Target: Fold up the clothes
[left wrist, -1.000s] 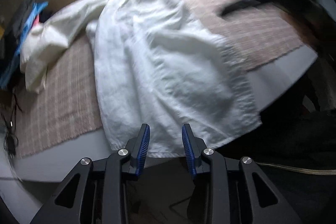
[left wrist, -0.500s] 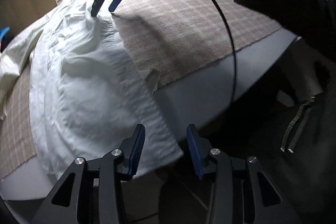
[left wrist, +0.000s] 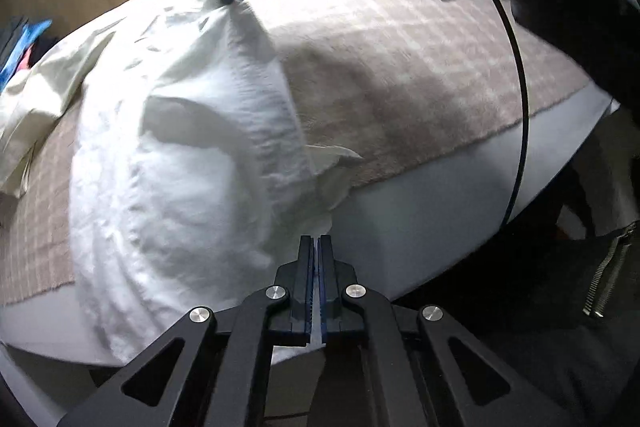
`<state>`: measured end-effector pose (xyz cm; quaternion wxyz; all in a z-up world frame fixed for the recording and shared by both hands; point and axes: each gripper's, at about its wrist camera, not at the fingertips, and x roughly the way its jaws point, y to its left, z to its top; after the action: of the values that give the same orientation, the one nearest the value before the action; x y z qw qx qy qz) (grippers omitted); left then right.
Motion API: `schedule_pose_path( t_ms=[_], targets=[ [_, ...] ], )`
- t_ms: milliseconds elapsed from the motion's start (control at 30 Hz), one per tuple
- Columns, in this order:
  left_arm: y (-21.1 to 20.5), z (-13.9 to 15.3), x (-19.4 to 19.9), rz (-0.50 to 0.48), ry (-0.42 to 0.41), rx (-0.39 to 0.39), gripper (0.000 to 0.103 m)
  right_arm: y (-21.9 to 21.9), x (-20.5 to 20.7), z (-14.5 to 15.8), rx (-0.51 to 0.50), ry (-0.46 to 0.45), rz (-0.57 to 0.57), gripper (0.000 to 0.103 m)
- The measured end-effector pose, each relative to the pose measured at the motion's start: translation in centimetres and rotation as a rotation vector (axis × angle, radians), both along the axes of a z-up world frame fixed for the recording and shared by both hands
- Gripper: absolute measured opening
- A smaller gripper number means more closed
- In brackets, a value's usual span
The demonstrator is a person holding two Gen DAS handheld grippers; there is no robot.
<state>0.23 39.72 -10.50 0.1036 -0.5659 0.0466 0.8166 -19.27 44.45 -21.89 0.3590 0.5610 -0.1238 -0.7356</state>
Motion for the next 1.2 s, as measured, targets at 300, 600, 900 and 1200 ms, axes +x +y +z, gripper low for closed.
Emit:
schedule_pose_path(
  t_ms=[300,600,900,1200],
  targets=[
    [-5.3,5.3,0.3,0.069,0.09,0.097,0.001,-1.4,-0.4,3.8,-0.001,0.067,0.007,0.005],
    [-14.0,11.6,0.9,0.242,0.232,-0.01,0.001,-4.8,-1.7,9.7,0.012,0.202,0.01,0.005],
    [-27.1,10.4,-2.4,0.329,0.247,-0.149,0.001,-17.8,-5.8,11.0,0.141,0.282,0.123,0.005],
    [-35.1,0.5,-7.4,0.314,0.03,-0.125,0.006,-23.8,-9.9,4.0,0.289,0.091,0.149,0.016]
  ],
)
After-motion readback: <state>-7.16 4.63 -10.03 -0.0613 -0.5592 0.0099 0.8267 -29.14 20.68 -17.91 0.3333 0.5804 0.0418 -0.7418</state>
